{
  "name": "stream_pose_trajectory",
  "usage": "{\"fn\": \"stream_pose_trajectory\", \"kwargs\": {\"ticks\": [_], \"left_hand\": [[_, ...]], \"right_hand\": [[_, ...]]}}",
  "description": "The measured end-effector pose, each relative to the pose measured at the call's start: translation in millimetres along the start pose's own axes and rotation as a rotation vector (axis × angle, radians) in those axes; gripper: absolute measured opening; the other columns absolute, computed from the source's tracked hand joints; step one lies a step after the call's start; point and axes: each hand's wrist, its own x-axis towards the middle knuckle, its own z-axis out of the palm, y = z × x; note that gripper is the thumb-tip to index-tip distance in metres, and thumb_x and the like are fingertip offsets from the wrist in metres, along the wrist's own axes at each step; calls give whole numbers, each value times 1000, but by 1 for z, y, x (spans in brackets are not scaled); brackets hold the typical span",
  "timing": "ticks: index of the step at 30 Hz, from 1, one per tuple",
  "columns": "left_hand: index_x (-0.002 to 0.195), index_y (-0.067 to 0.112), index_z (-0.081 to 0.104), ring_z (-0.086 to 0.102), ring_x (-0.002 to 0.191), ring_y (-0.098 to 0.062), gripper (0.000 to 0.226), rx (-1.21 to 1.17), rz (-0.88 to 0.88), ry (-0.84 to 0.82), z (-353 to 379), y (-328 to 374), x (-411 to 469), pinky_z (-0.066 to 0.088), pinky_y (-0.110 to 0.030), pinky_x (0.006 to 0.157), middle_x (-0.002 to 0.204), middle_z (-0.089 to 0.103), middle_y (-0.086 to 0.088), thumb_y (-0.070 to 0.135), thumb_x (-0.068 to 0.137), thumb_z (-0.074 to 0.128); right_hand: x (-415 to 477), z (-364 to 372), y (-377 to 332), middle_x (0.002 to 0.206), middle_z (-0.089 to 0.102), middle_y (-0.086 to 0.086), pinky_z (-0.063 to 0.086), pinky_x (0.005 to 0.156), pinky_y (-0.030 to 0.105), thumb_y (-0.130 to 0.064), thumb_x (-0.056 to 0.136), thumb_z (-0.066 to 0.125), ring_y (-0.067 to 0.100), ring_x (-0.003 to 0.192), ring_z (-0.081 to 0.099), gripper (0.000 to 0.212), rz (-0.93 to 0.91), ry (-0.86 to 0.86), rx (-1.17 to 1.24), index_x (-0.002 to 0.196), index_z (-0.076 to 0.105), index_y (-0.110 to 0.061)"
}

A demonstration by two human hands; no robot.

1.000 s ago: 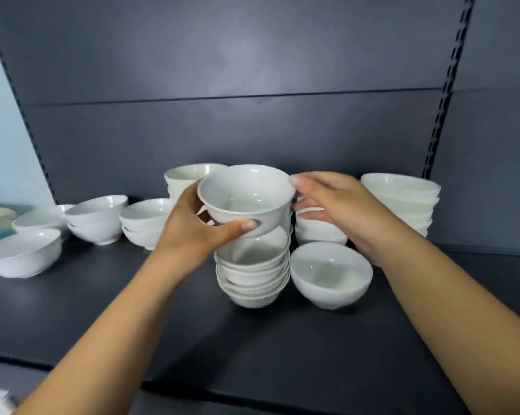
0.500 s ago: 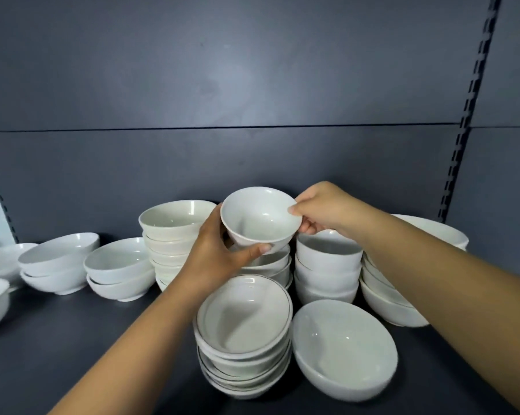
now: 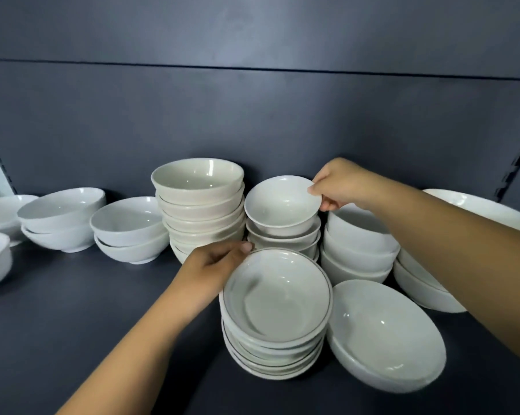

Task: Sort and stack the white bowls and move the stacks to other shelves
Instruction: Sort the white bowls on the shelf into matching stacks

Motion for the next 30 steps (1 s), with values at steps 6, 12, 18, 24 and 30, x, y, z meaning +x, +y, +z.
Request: {"fn": "stream_pose_trajectory", "kwargs": {"ticks": [6,12,18,24,30], "left_hand": [[92,13,73,65,95,-14,21,-82,-79,-47,-3,-8,0,47,-32,93,99,73,-6,18,90,53],[94,12,73,64,101,-20,21,-97,-62,-48,-3,-9,-1,46,-36,96,100,73,-6,14,91,52],[99,11,72,63,106,-22,22,-105,-68,-45,-3,-11,0,45,-40,101,102,72,-6,17,91,52],[93,13,74,63,106,-23,22,-119,-56,-38,-3,-13,0,43,-44,102,101,72,-8,19,90,53],[86,15,74,66,86,-16,23,-304,-80,-131,2,-17,-1,49,-36,86,89,72,-4,23,86,53]], "right_hand": [[6,6,3,57,57,9,36,46,20,-7,88,52,18,49,40,21,15,-74,-88,95,66,6],[11,7,8,60,60,-1,33,49,21,-18,84,62,15,58,45,11,-45,-20,-145,87,67,-8],[17,13,13,60,58,0,37,56,20,-16,87,60,10,56,50,14,-85,35,-213,91,66,-4],[16,21,17,96,70,14,49,80,32,-18,86,58,26,86,62,21,-162,137,-326,93,68,-1],[-16,17,25,107,67,3,45,90,32,-29,86,61,23,104,56,29,-235,271,-268,109,61,-12]]}}
